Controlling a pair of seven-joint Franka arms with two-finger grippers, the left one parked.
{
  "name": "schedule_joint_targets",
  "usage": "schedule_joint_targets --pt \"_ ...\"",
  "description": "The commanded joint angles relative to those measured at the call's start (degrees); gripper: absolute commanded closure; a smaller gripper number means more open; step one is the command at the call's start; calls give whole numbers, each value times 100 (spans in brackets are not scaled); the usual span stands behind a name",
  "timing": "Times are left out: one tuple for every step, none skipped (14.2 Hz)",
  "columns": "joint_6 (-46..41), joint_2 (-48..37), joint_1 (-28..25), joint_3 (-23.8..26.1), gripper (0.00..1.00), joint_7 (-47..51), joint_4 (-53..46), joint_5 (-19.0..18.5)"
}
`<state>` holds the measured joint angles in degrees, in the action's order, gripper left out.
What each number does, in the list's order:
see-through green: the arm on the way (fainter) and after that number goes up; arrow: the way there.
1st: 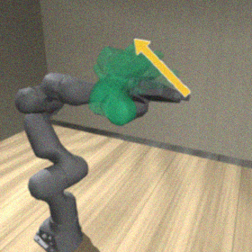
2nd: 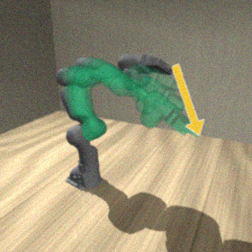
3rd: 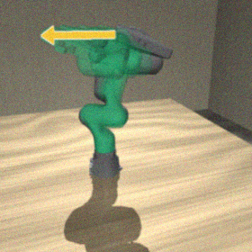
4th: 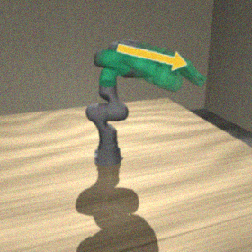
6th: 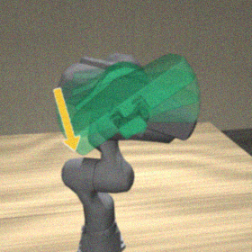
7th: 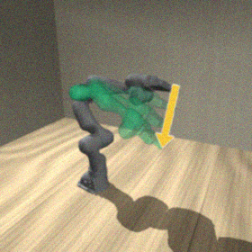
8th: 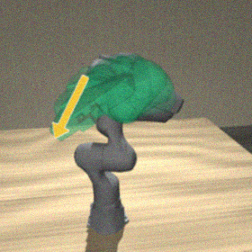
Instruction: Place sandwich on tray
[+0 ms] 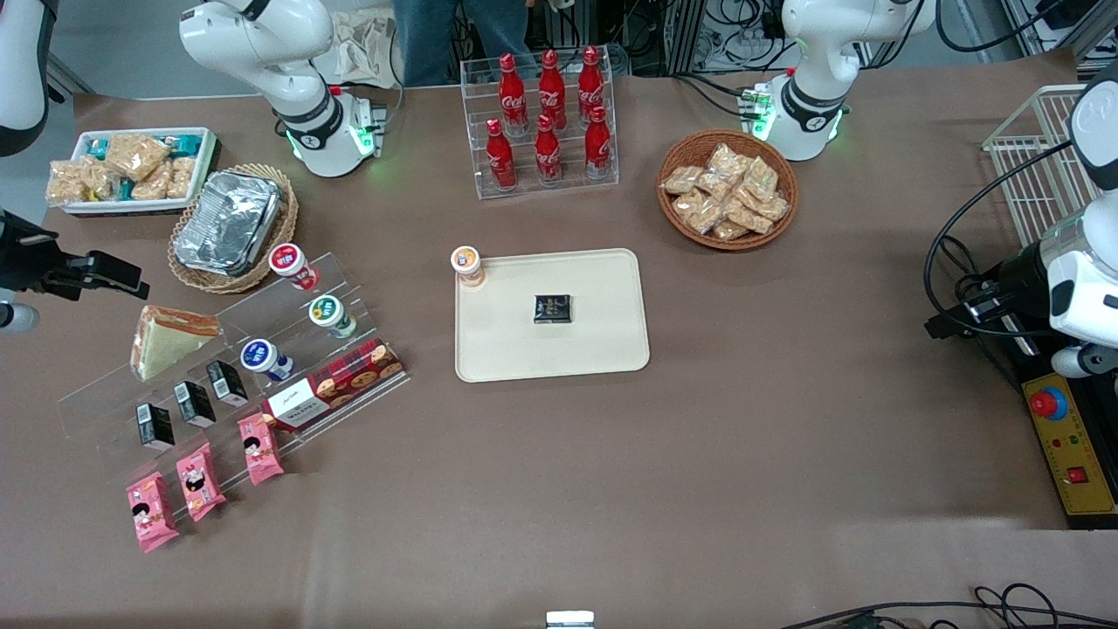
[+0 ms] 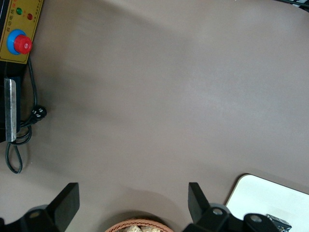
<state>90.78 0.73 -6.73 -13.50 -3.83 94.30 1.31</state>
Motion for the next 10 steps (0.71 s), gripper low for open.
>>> schedule_joint_targets --pt "114 -2 31 14 1 -4 -88 -52" --pt "115 6 31 14 1 -4 -87 -52" --pt "115 24 31 23 1 13 -96 -52" --pt "124 41 23 23 1 22 -96 -52" --pt "133 42 23 23 1 57 -96 -52" --pt "133 42 23 23 1 57 -96 -52" --pt "124 33 31 14 1 66 -96 -44" --pt "98 15 31 14 1 92 -96 -43" --pt "80 15 23 14 1 171 -105 -61" --pt "54 24 40 5 1 372 -122 -105"
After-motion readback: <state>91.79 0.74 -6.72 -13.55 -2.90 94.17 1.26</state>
